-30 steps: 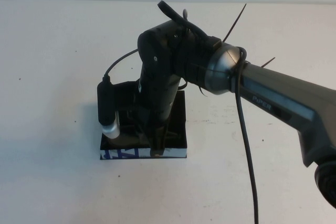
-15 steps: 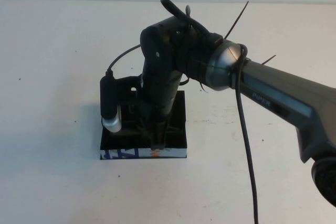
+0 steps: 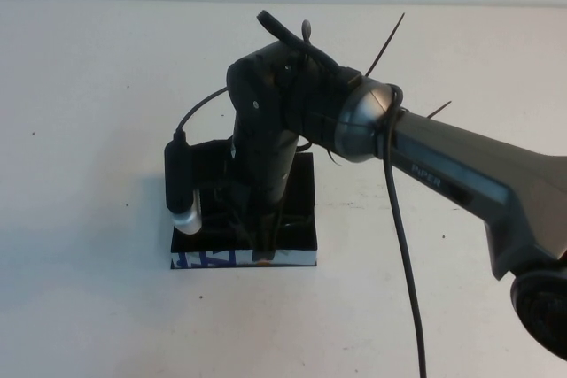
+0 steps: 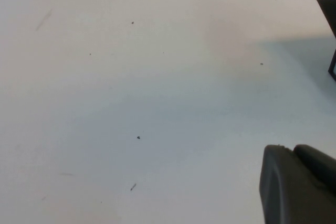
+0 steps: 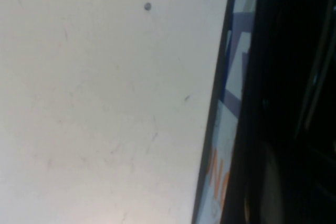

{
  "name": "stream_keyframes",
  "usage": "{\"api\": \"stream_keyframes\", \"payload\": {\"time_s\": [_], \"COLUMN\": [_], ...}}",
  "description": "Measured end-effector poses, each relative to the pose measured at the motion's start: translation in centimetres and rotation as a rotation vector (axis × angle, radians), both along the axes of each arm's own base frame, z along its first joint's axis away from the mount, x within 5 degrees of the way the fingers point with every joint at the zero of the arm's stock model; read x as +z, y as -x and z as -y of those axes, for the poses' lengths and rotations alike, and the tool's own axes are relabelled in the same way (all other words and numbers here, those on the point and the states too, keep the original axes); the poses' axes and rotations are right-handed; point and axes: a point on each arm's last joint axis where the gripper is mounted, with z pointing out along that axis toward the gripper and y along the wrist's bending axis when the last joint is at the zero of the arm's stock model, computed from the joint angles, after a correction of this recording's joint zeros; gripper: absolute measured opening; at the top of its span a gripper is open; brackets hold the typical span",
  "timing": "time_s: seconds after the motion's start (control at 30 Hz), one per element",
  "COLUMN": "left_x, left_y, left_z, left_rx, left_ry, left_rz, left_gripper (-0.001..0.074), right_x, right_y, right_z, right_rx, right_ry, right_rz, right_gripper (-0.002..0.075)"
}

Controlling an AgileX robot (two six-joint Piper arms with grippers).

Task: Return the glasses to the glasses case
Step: Place the glasses in the glasses case

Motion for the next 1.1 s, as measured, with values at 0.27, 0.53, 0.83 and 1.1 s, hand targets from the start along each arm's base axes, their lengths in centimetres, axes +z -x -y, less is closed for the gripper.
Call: {"api": "stream_keyframes", "payload": {"time_s": [0.27,0.53,0.83,1.1], "left_x": [0.0,0.0,0.0,0.0], "left_y": [0.0,0.0,0.0,0.0], "left_z": [0.0,0.0,0.0,0.0], "left_rx": [0.000,0.000,0.000,0.000], "left_ry": [0.000,0.000,0.000,0.000], "left_rz": [0.000,0.000,0.000,0.000], "left_gripper": [-0.0004,-0.0004,-0.0004,-0.0004], "right_x": [-0.6,-0.9,-0.9,0.1], "right_y": [0.0,0.1,-0.1,-0.1], "right_z": [-0.2,-0.4,-0.3,0.0], "right_rx": [0.003,0.001,-0.026,-0.043], "right_ry": [0.012,0.006,0.015,0.016], "right_rz": [-0.004,-0.017,-0.009,0.020], "right_gripper": [0.0005,0.0075,0.0207,0.0214]}}
